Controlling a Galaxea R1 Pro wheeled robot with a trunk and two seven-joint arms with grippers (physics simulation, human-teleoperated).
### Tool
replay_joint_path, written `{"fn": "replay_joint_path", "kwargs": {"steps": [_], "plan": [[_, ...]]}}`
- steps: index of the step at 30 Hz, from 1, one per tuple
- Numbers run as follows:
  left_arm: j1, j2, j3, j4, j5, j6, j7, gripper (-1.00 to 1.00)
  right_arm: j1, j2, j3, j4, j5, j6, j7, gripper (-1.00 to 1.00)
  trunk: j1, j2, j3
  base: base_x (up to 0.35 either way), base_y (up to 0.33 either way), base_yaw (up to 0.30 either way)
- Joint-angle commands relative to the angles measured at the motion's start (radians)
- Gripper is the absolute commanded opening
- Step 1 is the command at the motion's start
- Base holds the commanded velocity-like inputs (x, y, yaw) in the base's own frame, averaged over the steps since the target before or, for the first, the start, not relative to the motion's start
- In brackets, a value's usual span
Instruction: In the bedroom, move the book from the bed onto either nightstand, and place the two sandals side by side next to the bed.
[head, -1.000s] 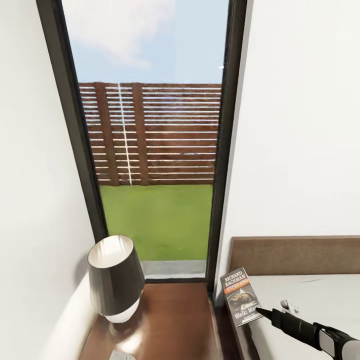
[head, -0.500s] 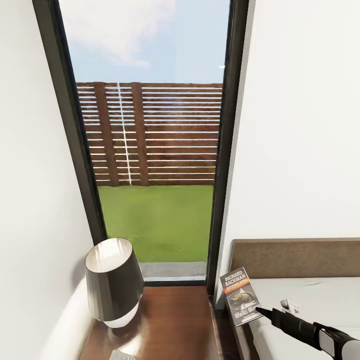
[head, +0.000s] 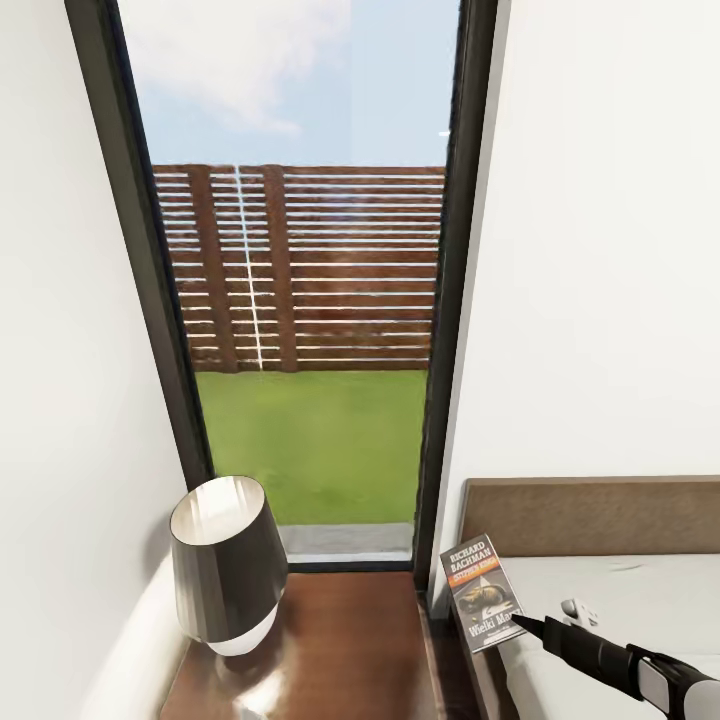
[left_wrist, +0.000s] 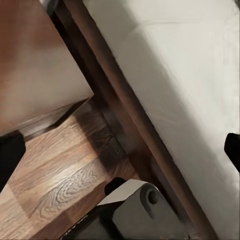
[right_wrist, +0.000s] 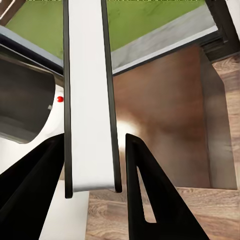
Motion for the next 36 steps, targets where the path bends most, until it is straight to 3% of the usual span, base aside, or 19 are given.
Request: {"fn": "replay_joint_path", "kwargs": {"steps": [1,4,10,13,16,18,21,25,30,36], "plan": [[0.000,0.003,0.009,0.000,-0.010,-0.005,-0.030,1.00,-0.001,0.000,0.004,0.002,-0.011,0.010,0.005,-1.00,0.000,-0.001,0.000,0.000,0.000,0.000],[-0.002,0.017,0.011,-0.002,-0.003,-0.002,-0.121,1.00,-0.001,0.000,0.004,0.003,-0.011,0.009,0.005,-1.00,0.000,-0.001,0.000,0.000,0.000,0.000],[-0.013,0.020,0.016,-0.027,0.039,0.015,-0.181,1.00,-0.001,0.001,0.005,0.003,-0.010,0.007,0.004,-1.00,0.000,-0.001,0.000,0.000,0.000,0.000],[-0.019,0.020,0.016,-0.108,0.073,0.094,-0.227,1.00,0.000,0.000,0.005,0.002,-0.010,0.007,0.004,-1.00,0.000,-0.001,0.000,0.000,0.000,0.000],[-0.022,0.018,0.015,-0.203,0.104,0.186,-0.315,1.00,-0.001,0.000,0.005,0.003,-0.010,0.007,0.004,-1.00,0.000,-0.001,0.000,0.000,0.000,0.000],[-0.023,0.017,0.014,-0.298,0.132,0.256,-0.407,1.00,-0.001,0.001,0.005,0.003,-0.010,0.006,0.004,-1.00,0.000,-0.001,0.000,0.000,0.000,0.000],[-0.024,0.018,0.015,-0.383,0.169,0.318,-0.502,1.00,-0.001,0.001,0.005,0.003,-0.010,0.006,0.004,-1.00,0.000,-0.001,0.000,0.000,0.000,0.000],[-0.024,0.019,0.015,-0.429,0.200,0.383,-0.542,1.00,0.000,0.002,0.005,0.003,-0.009,0.006,0.004,-1.00,0.000,-0.001,0.000,0.000,0.000,0.000],[-0.024,0.014,0.013,-0.477,0.206,0.428,-0.585,1.00,-0.001,0.003,0.005,0.003,-0.006,0.006,0.005,-1.00,0.000,-0.001,0.000,0.000,0.000,0.000],[-0.024,0.014,0.012,-0.488,0.206,0.461,-0.624,1.00,0.000,0.020,0.005,0.003,0.030,0.006,0.008,-1.00,0.000,-0.001,0.000,0.000,0.000,0.000]]}}
